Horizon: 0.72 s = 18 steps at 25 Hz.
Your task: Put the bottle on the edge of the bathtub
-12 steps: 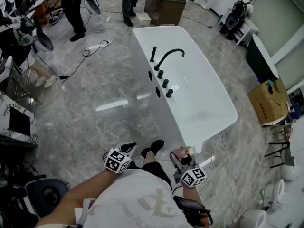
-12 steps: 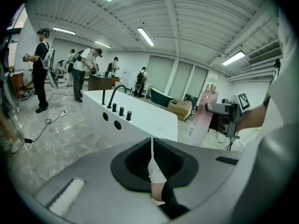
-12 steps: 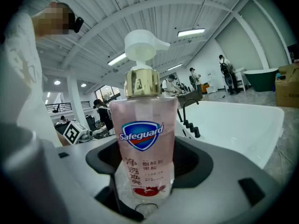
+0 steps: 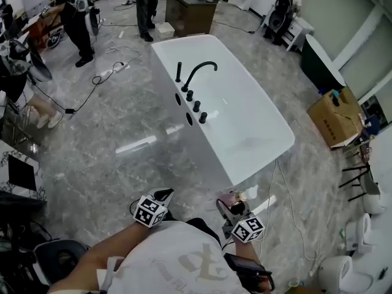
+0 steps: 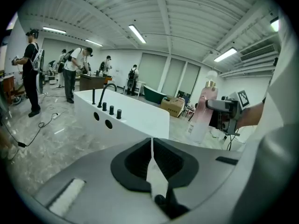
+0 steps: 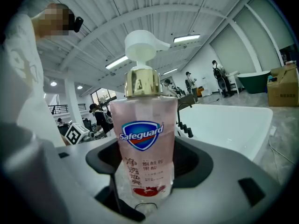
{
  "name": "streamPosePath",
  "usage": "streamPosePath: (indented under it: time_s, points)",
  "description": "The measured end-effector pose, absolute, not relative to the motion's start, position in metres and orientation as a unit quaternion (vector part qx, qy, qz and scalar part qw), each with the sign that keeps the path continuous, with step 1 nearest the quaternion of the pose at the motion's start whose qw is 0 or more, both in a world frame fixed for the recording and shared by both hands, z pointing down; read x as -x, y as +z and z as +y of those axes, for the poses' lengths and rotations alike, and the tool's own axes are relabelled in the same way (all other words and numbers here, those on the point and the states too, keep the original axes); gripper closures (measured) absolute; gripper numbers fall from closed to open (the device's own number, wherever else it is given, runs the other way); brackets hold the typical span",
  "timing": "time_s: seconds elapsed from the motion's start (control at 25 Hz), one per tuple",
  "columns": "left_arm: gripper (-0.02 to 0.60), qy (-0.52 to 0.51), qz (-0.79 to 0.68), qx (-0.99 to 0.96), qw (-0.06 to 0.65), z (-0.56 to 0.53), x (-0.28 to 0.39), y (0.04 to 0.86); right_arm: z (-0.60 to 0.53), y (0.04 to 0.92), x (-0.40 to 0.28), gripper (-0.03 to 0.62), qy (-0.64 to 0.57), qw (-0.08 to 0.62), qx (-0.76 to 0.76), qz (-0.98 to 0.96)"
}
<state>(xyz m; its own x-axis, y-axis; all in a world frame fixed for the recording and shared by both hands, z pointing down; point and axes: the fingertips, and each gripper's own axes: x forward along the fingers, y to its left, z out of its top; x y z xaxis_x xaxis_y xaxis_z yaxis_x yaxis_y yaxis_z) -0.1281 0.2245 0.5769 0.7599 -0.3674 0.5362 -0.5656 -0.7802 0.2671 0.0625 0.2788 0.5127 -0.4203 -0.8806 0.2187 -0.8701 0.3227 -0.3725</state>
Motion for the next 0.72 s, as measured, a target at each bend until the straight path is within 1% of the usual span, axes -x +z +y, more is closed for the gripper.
streamPosePath:
  time_s: [0.4,0.72]
  points:
    - [0.565,0.239,-0.255,-0.912,0.214,0.243,0.105,0.57,0.294,0.513,-0.086,0.29,-0.234,0.019,0.54,0.809]
    - [0.565,0.229,-0.265,-0.911,0.219,0.245,0.11,0.565,0.294,0.52,-0.093,0.29,-0.24,0.002,0.552,0.799]
